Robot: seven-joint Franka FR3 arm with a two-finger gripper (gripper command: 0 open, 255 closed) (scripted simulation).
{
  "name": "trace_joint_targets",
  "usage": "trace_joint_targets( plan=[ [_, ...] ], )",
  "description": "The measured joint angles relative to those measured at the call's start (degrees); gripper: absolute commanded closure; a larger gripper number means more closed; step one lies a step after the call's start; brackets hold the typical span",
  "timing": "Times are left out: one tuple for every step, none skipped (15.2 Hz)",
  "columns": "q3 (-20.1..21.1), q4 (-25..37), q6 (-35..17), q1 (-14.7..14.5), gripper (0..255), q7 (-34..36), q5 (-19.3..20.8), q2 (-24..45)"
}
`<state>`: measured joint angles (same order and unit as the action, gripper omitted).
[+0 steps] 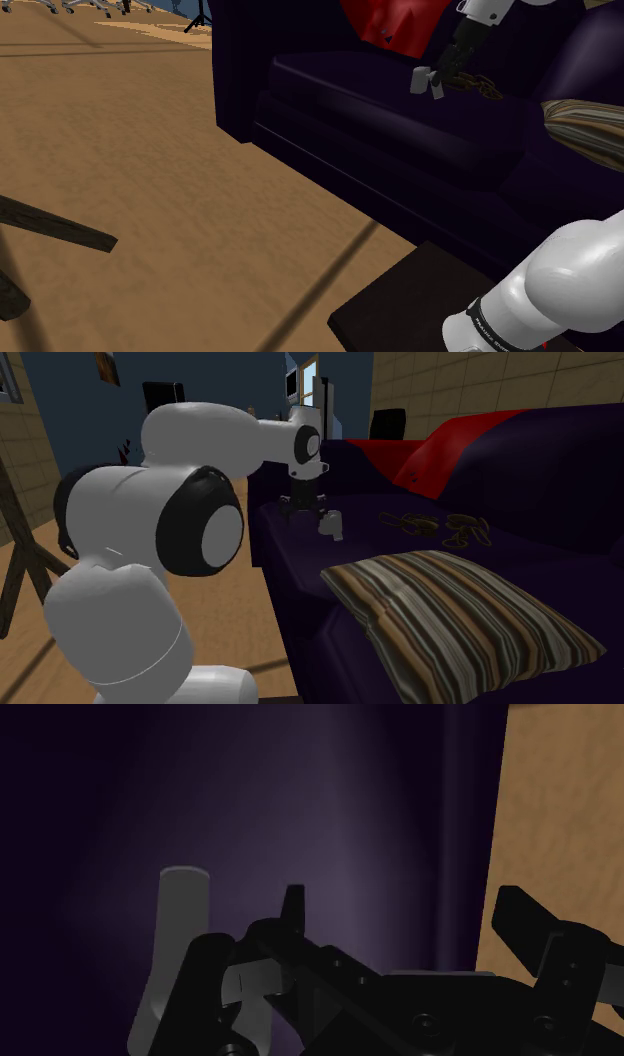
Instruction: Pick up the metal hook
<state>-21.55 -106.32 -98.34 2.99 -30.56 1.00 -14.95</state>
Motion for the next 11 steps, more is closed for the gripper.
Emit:
trace_joint_targets(
  plan=[
    [-0.8, 2.2, 0.4, 0.1, 0, -1.5, -0.6, 1.8],
    [-1.8, 4.4, 0.5, 0.2, 0, -3.1, -1.3, 3.8],
    [-2.7, 7.2, 1.2, 0.4, 0, -4.8, -2.2, 6.0],
    [-3.6, 10.2, 1.6, 0.6, 0, -6.3, -3.4, 8.7],
    [-4.7, 13.7, 2.3, 1.1, 0, -8.4, -4.8, 11.7],
    [-5.3, 16.4, 3.0, 1.5, 0, -9.8, -5.9, 13.9],
    [-6.1, 19.9, 4.0, 2.2, 0, -11.5, -7.3, 16.6],
    [-6.8, 23.2, 5.1, 3.1, 0, -13.3, -8.7, 19.1],
    [-7.4, 27.7, 6.7, 4.3, 0, -15.0, -10.5, 22.3],
    [-7.8, 30.5, 7.6, 5.2, 0, -16.1, -11.8, 24.5],
    [-7.9, 31.2, 7.6, 5.6, 0, -16.8, -12.3, 25.3]
  ],
)
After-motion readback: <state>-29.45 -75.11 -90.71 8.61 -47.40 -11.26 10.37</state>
